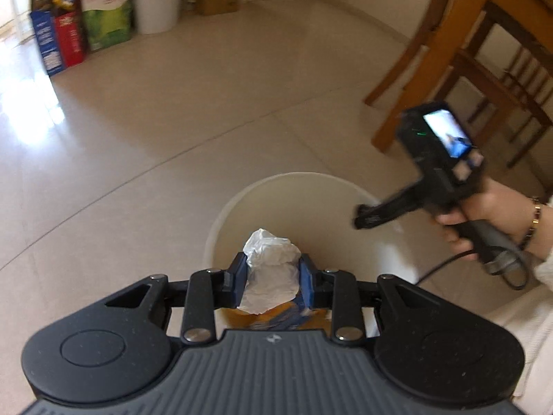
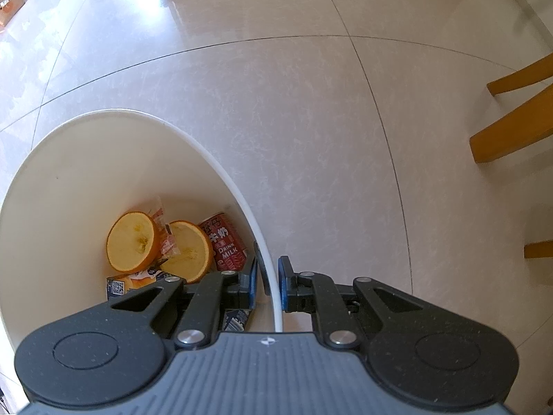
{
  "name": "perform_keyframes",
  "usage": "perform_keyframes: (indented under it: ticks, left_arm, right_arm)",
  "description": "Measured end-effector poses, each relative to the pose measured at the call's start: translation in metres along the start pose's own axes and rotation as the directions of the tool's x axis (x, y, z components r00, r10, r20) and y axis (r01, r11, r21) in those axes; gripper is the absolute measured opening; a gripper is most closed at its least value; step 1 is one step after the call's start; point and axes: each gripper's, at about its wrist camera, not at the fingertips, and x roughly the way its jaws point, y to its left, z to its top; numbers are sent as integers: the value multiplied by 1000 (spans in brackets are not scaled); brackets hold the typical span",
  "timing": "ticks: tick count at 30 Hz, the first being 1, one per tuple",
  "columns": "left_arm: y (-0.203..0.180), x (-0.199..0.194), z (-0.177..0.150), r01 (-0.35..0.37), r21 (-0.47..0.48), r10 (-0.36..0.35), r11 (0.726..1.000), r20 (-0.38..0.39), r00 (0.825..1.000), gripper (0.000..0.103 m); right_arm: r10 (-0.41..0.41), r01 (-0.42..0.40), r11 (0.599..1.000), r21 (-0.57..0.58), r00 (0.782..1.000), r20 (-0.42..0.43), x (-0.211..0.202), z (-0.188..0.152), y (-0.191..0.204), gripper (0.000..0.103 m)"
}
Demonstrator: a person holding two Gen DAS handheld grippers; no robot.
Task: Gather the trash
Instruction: 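Carry the white tissue over the bin and open the left tool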
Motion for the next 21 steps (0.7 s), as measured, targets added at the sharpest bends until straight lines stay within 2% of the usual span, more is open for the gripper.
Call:
perform_keyframes:
  ticks: [1,3,5,8,11,14,21]
  left_arm:
    - [-6,1,1,9,11,-9,1000,-4,1000,36]
    - [-13,8,0,13,29,-12,999,-21,1000,61]
    - [-18,10,-3,5,43,-4,999,-11,1000,70]
    - [-15,8,-5,6,43,-6,999,-10,1000,75]
    - [-12,5,-7,-22,23,22,1000,3,1000,85]
    - [-1,2,-10,-54,-5,54,999,15,998,91]
    - [41,-10,-28,-115,-108,119,987,30,992,93]
  right_arm:
    - [0,0,1000,-1,1000,1,0,0,0,15]
    - [3,-3,1000,3,1000,0,0,0,0,15]
    - [3,-3,1000,1,1000,0,0,0,0,15]
    - [1,-1,1000,-2,1000,1,0,0,1,15]
    - [2,-2,1000,-2,1000,1,0,0,1,15]
    - [1,-1,1000,-1,1000,1,0,0,1,15]
    - [-3,3,1000,-8,1000,4,0,-1,2,15]
